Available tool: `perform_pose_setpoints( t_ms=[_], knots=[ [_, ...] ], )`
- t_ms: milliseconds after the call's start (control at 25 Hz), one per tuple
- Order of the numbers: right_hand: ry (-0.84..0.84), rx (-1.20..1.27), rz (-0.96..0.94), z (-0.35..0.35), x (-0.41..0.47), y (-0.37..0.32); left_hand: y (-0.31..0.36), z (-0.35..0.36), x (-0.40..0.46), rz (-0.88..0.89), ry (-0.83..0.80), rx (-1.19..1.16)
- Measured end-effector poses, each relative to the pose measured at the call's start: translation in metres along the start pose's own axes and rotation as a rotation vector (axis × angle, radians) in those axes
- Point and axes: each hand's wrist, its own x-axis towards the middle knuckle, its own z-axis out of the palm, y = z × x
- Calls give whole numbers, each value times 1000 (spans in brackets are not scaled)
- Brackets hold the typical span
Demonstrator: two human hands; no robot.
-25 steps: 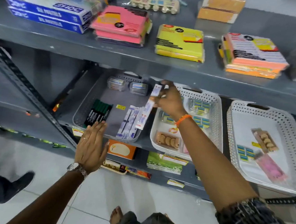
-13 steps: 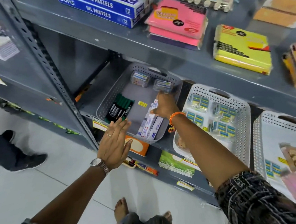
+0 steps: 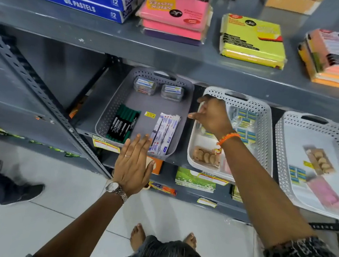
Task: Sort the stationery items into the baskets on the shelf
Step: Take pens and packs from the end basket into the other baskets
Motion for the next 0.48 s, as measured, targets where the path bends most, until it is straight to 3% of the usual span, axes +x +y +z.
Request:
perform_pose_setpoints(
  t_ms=[200,480],
  knots=[
    [152,-5,114,-79,-51,88,38,7,8,45,-24,0],
    [166,-127,295,-146,-112,231,64,18,11,16,-55,12]
  ],
)
